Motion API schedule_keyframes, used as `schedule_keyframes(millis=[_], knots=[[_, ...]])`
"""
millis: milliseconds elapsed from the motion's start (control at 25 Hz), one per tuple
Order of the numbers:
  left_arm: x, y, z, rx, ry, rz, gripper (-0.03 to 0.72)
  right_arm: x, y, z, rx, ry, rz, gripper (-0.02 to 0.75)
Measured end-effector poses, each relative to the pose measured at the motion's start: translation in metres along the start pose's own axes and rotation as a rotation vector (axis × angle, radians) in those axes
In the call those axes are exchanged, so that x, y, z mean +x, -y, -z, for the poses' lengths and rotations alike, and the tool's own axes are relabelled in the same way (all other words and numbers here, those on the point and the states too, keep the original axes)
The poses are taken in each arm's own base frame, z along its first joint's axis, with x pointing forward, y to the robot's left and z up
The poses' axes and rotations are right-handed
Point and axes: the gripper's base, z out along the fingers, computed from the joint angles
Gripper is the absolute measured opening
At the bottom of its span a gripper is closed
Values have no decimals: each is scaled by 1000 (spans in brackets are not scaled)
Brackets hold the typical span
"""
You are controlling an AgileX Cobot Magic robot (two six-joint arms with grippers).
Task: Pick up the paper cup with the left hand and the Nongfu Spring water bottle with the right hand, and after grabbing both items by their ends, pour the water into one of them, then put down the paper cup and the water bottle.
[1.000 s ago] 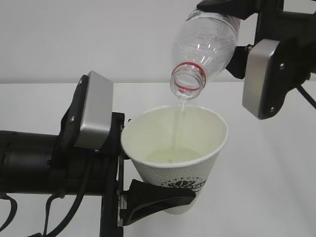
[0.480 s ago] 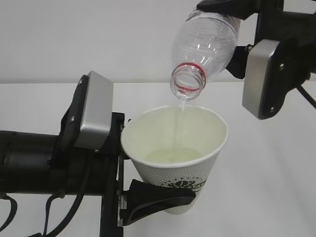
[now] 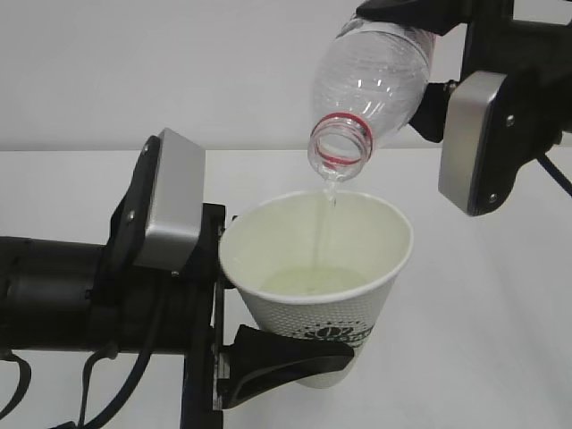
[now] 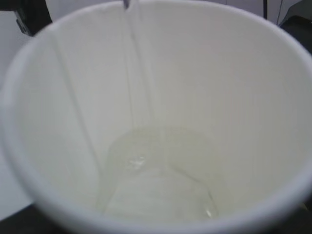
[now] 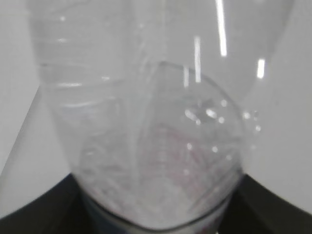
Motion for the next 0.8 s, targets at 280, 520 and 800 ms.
schedule_keyframes(millis=[280, 520, 800], knots=[[0, 0, 0, 0, 0, 0, 491, 0, 0, 0, 0, 0, 0, 468], [0, 0, 0, 0, 0, 0, 491, 0, 0, 0, 0, 0, 1, 468], [0, 0, 0, 0, 0, 0, 491, 0, 0, 0, 0, 0, 1, 468]])
